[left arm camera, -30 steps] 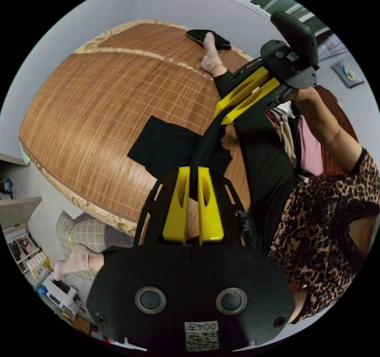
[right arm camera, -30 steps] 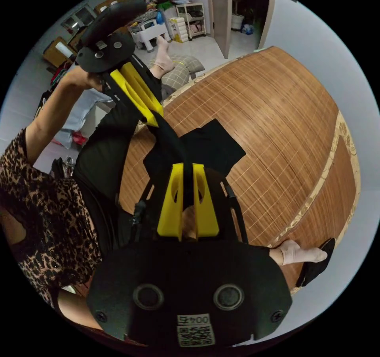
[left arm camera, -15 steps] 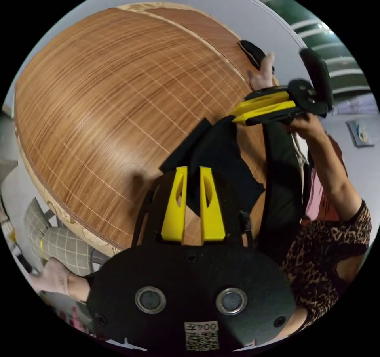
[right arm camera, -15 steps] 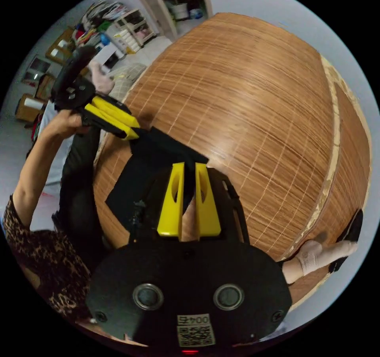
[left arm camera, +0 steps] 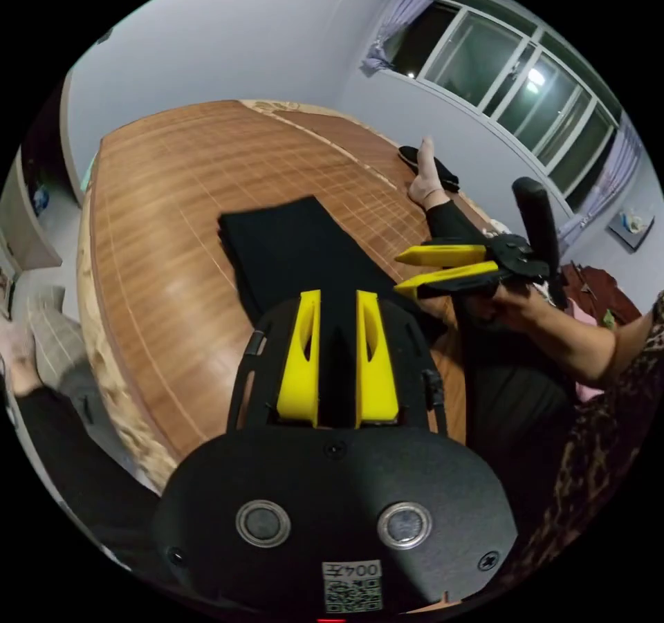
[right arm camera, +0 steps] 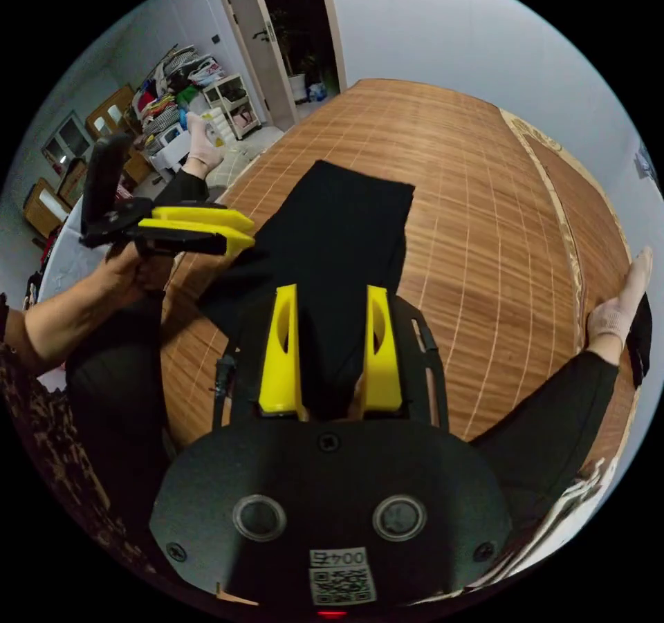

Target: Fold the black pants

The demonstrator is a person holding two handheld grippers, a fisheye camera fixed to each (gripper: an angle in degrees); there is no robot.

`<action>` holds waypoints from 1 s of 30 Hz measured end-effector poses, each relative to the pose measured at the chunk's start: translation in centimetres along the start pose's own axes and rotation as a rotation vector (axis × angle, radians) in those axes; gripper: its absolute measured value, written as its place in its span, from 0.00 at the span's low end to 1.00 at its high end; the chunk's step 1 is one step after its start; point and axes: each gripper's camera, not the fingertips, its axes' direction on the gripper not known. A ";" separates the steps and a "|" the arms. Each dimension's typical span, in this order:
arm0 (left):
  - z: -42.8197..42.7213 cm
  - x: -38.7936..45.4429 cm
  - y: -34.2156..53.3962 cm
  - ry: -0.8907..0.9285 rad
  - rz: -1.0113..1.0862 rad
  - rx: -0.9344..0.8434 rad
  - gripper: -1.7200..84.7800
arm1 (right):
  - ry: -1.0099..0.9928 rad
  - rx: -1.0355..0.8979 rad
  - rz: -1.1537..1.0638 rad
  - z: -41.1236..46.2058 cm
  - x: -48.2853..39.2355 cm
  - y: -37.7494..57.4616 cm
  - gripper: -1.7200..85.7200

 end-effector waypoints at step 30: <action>-2.2 -7.7 16.1 0.136 -0.255 0.109 0.17 | -0.103 0.135 0.164 8.8 -4.1 9.5 0.16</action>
